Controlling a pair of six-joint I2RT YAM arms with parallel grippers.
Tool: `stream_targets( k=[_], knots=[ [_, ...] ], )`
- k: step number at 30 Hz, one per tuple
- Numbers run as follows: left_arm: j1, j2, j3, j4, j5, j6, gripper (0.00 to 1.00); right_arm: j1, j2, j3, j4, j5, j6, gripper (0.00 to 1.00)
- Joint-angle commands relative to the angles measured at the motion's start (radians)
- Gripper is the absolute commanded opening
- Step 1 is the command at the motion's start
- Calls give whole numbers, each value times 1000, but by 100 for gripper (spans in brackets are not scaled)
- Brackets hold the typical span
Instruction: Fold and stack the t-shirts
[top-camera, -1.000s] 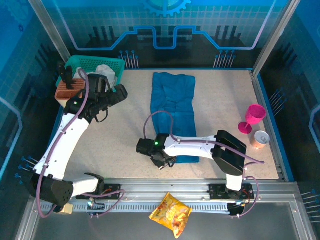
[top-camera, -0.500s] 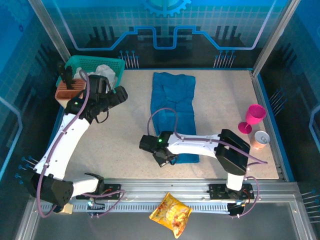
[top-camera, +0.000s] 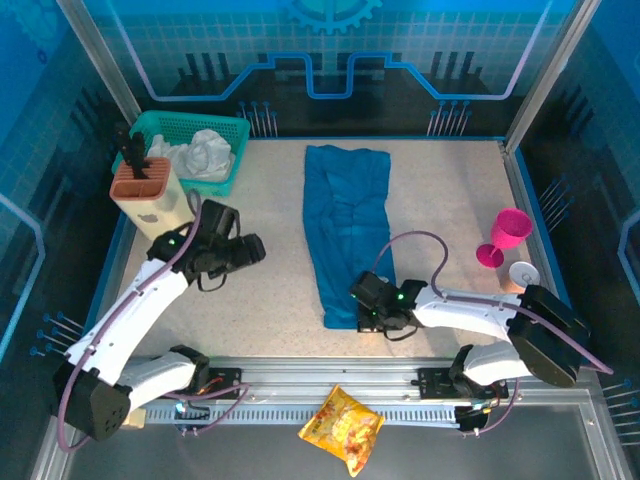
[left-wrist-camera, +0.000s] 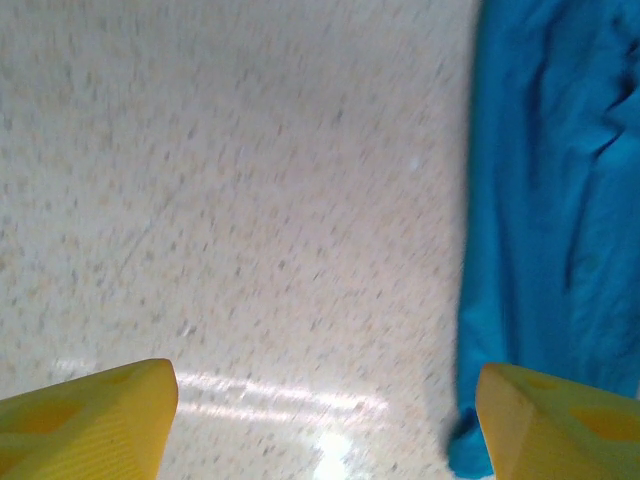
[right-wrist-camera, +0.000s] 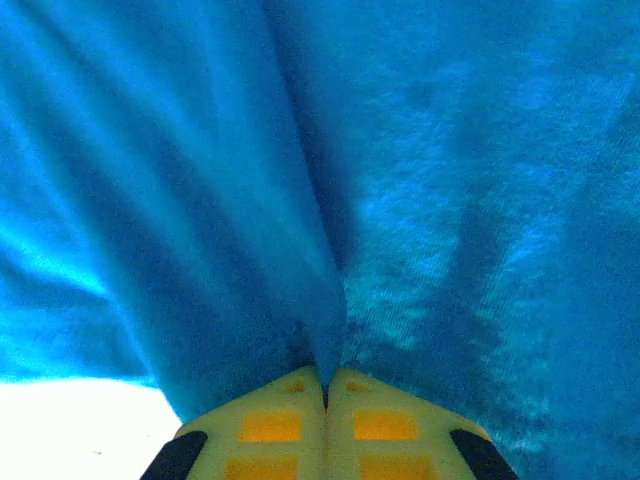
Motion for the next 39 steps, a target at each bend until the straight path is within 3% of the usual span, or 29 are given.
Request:
stream_targets(
  k=[1,9,14,19,23,25,31,39],
  knots=[
    [-58,-38,-49,-20,27,-71,81,-5,-55,-35,98,-12,117,0],
    [-242,68,-113,86,118,-119,84,-4,-66,-43,129,5,138,0],
    [-358,207,-119,161,174,-177,82,1,-135,-12,-1,95,132,0],
    [-451,346,-86,197,188,-218,74,-1,-202,-27,-96,164,129,0],
    [-508,462,-33,199,195,-227,70,-5,-200,-31,-101,155,107,27],
    [-536,504,-8,194,189,-240,69,-6,-202,-17,-119,159,83,32],
    [-581,530,13,196,157,-308,66,-20,-254,45,-218,204,-10,35],
    [-614,542,31,211,102,-420,63,-76,-351,20,-242,155,-121,33]
  ],
)
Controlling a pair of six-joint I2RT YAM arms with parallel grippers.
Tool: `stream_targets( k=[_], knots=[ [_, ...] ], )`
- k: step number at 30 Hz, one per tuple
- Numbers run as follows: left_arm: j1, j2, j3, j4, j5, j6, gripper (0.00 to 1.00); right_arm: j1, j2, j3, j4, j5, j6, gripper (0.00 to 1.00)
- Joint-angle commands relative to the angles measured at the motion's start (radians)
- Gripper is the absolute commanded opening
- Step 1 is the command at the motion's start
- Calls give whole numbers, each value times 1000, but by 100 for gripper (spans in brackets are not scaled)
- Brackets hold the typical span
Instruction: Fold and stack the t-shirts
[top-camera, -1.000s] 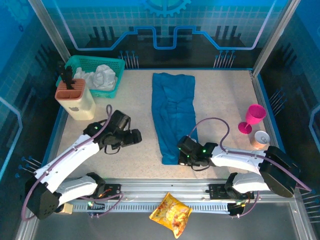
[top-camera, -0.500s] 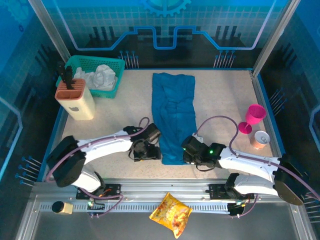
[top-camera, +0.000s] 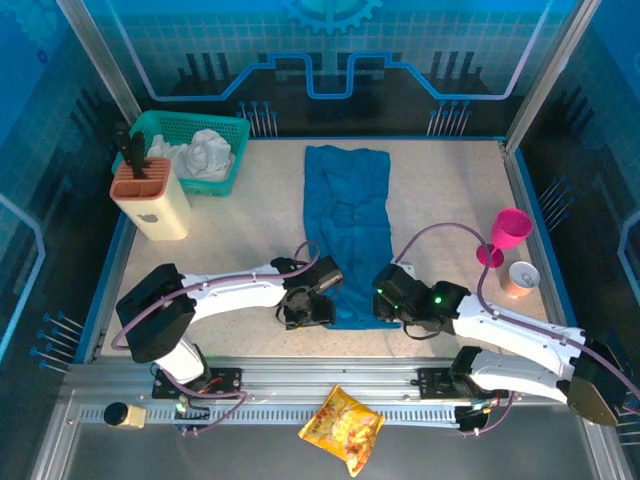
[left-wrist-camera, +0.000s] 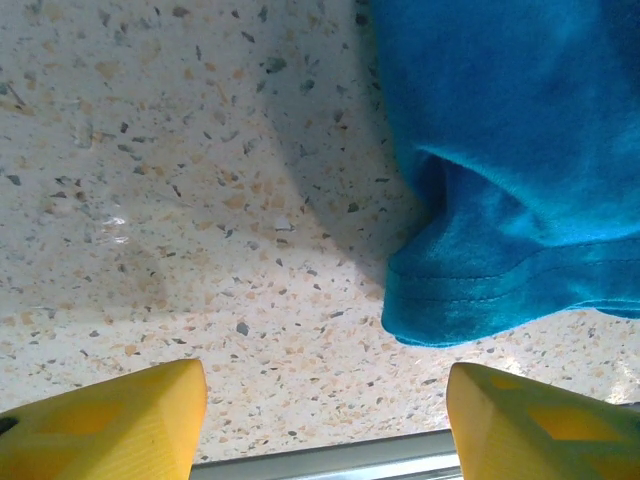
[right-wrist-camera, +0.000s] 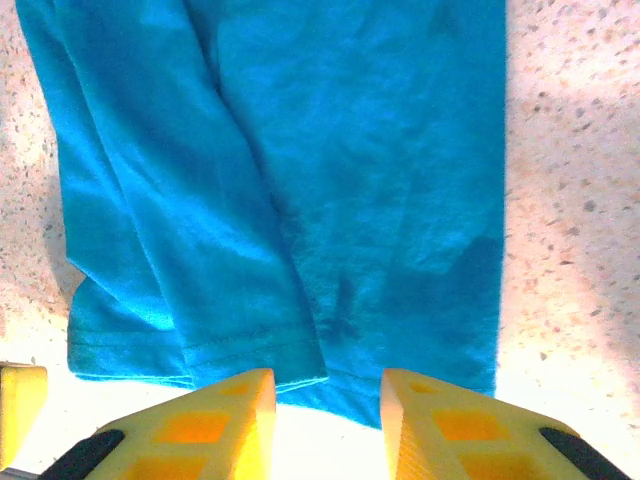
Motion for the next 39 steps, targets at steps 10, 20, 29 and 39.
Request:
stream_targets(
  k=[10,20,29,39],
  knots=[
    [-108,78,155,-57,-197,-191,59,-72,-150,-26,-100,-78,-214,31],
    [-136,-247,211,-41,-552,740,62,-256,-304,-67,-1,-314,-544,47],
    [-139,-400,-46,100,-188,1559,83,-300,-385,-63,143,-354,-725,52],
    [-139,-265,-79,78,-126,1877,70,-360,-389,54,37,-258,-886,55]
  ],
)
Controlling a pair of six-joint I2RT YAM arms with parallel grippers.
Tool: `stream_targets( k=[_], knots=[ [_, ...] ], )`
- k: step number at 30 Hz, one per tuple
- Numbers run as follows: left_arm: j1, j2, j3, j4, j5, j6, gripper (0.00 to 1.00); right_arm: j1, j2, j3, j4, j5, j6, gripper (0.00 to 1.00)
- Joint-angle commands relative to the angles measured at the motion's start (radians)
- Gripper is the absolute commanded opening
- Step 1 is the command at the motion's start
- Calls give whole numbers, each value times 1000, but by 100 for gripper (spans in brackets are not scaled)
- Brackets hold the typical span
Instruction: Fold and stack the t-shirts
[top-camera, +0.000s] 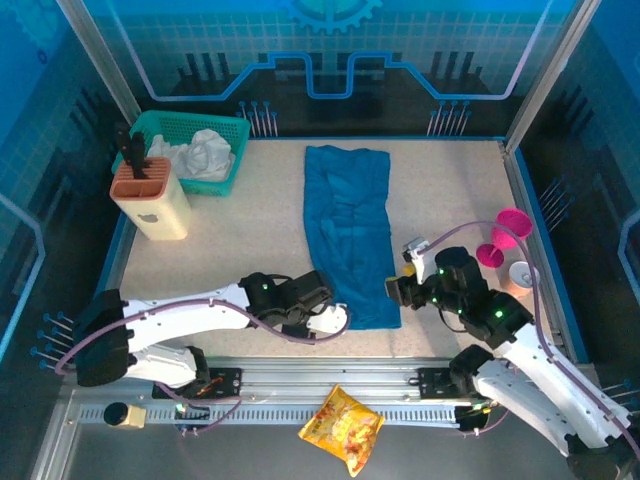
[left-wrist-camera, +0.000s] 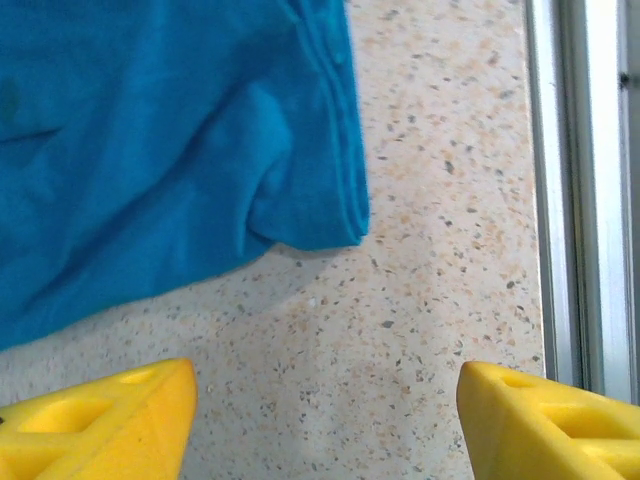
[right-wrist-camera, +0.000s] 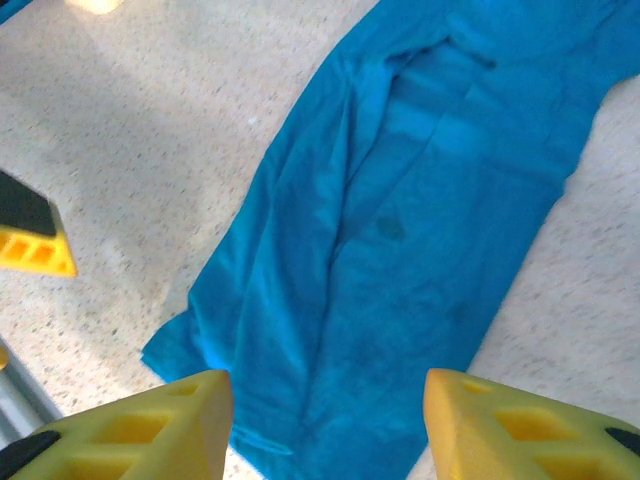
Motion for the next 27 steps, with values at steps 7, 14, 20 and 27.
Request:
stream_targets(
  k=[7,14,20,27],
  knots=[
    [-3,176,13,124,105,248,68,-97,-44,34,-51,43,-70,59],
    [44,268,36,151,157,262,62,-134,-66,39,-79,15,-69,59],
    [56,295,49,168,158,280,62,-144,-69,32,-79,8,-66,59],
    [58,347,68,176,171,280,61,-152,-65,32,-80,-2,-69,59]
  ],
)
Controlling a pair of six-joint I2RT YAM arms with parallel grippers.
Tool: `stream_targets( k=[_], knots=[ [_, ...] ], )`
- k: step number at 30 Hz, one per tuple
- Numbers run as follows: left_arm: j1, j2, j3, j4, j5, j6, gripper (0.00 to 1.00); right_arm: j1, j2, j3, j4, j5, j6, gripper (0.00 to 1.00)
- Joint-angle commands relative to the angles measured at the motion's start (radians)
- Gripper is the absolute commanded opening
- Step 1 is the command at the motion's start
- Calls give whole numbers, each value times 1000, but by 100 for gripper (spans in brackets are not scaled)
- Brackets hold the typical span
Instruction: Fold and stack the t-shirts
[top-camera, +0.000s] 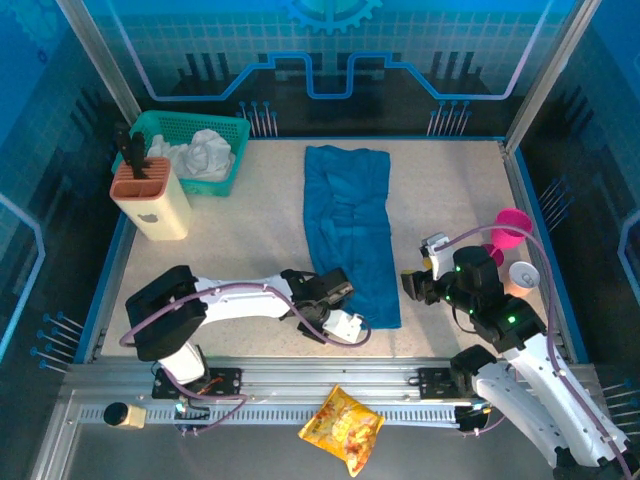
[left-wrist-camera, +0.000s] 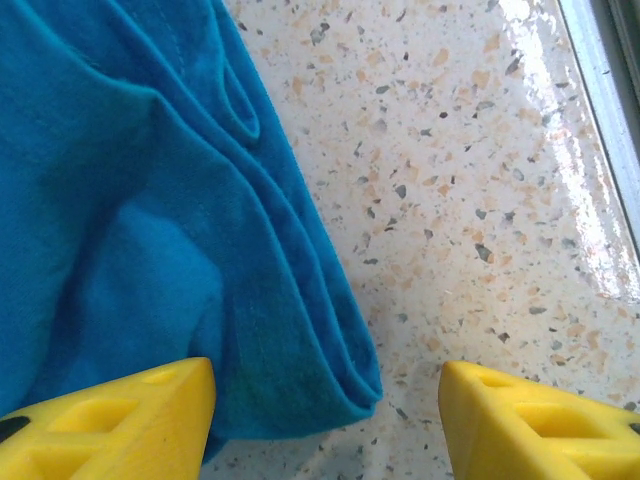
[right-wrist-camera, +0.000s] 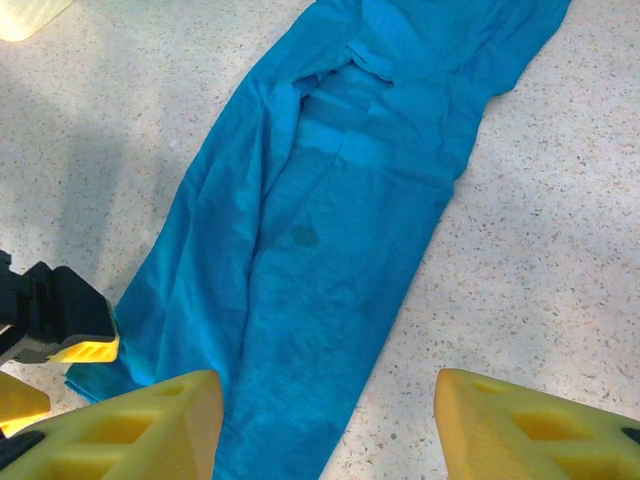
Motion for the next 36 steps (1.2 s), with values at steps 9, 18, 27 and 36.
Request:
stream_targets(
  k=[9,18,27,36],
  knots=[
    [4,107,75,-86,41,-5,38,-32,2,11,-7,-29,-15,59],
    [9,47,34,-91,-27,-144,0,-45,11,27,0,-69,-104,56],
    [9,-171,-65,-27,-126,-355,0,-23,121,205,-242,-205,-634,54],
    [9,-242,-128,-14,-131,-441,0,454,366,149,-473,-3,-965,55]
  ],
)
